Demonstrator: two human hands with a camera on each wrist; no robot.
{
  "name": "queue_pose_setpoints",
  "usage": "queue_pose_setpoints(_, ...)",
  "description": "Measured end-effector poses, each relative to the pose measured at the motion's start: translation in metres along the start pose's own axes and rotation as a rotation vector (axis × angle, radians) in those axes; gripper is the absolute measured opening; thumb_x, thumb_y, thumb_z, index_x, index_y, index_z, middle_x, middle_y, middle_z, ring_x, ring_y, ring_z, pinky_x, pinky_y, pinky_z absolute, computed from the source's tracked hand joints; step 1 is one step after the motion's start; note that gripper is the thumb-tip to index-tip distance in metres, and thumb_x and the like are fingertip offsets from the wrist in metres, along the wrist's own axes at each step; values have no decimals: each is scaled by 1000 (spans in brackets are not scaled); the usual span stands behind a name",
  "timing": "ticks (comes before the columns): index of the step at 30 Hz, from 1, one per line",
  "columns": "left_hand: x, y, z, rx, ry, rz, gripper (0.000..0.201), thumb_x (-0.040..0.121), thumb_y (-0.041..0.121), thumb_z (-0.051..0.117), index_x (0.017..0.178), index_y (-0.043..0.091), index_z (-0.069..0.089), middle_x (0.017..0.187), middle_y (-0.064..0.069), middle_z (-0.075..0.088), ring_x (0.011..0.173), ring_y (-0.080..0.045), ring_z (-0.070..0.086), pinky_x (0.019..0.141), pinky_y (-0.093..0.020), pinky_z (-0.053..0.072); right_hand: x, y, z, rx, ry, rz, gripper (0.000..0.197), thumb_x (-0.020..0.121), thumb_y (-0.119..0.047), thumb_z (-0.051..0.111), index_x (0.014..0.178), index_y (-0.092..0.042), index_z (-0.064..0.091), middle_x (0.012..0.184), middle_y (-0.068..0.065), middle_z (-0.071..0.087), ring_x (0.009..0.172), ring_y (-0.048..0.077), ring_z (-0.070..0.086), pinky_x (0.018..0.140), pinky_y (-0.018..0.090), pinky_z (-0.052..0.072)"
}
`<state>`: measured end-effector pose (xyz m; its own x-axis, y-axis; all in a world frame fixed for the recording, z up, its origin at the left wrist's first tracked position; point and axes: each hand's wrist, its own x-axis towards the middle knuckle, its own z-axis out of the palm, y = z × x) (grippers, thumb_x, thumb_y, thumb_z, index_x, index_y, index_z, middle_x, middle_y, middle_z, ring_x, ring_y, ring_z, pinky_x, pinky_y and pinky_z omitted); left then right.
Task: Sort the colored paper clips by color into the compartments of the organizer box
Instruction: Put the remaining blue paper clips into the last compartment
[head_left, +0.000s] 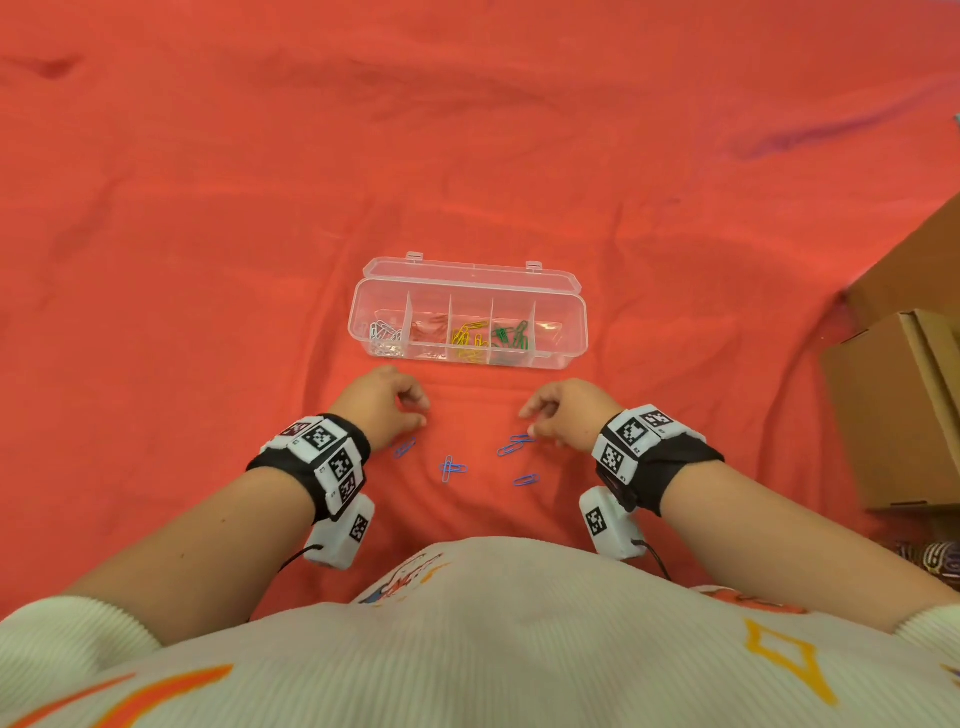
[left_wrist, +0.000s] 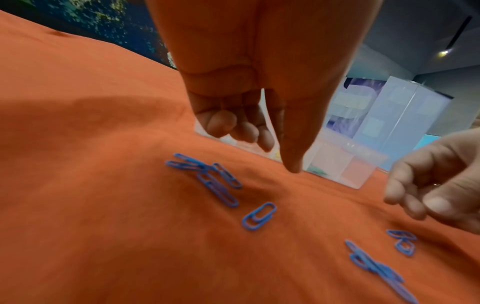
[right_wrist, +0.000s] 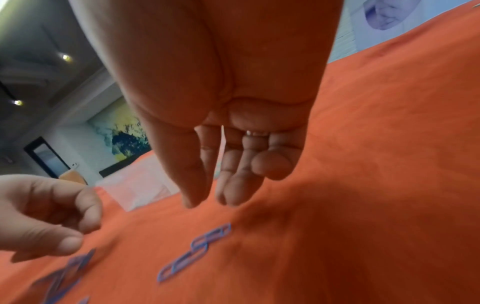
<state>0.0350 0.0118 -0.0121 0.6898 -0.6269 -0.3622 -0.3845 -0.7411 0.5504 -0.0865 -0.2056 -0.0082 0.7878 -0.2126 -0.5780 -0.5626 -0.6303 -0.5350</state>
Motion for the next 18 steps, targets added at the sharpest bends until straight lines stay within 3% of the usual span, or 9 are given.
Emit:
queue_pose_setpoints(2,-8,-12,2,-13,-33,-71,21,66,18,79,76,25,62,75,8,47,70,-12,49,69,-22,39,-1,2,9,-26,32,21,25,75,-14,73,100,-14,68,82,0,58,57,6,50,59,19,39)
queue_pose_setpoints(6,-21,-23,9,-45,-63,-207,24,63,23,81,76,20,61,67,8,51,67,-15,52,58,-22,37,-4,1,25,-44,172,5,31,67,-27,80,93,-16,66,89,-1,49,80,12,47,70,21,34)
queue_pose_setpoints(9,-26,-23,17,-44,-70,-244,21,66,22,79,79,15,64,67,5,55,69,-18,55,59,-25,38,-5,3,35,-51,171,10,36,65,-26,82,93,-14,64,91,0,43,82,13,45,76,25,38)
queue_pose_setpoints(14,-35,-20,30,-49,-16,-240,4,74,20,70,75,17,68,79,-5,68,79,-22,64,71,-28,47,-6,3,39,-121,139,27,18,73,-20,76,85,-11,67,92,-1,41,83,13,46,75,24,37)
queue_pose_setpoints(18,-43,-19,33,-54,4,-176,9,75,19,65,68,22,61,72,2,60,71,-18,59,70,-30,48,-8,2,42,-127,149,34,12,75,-20,73,82,-11,67,91,-1,42,81,13,47,73,23,35)
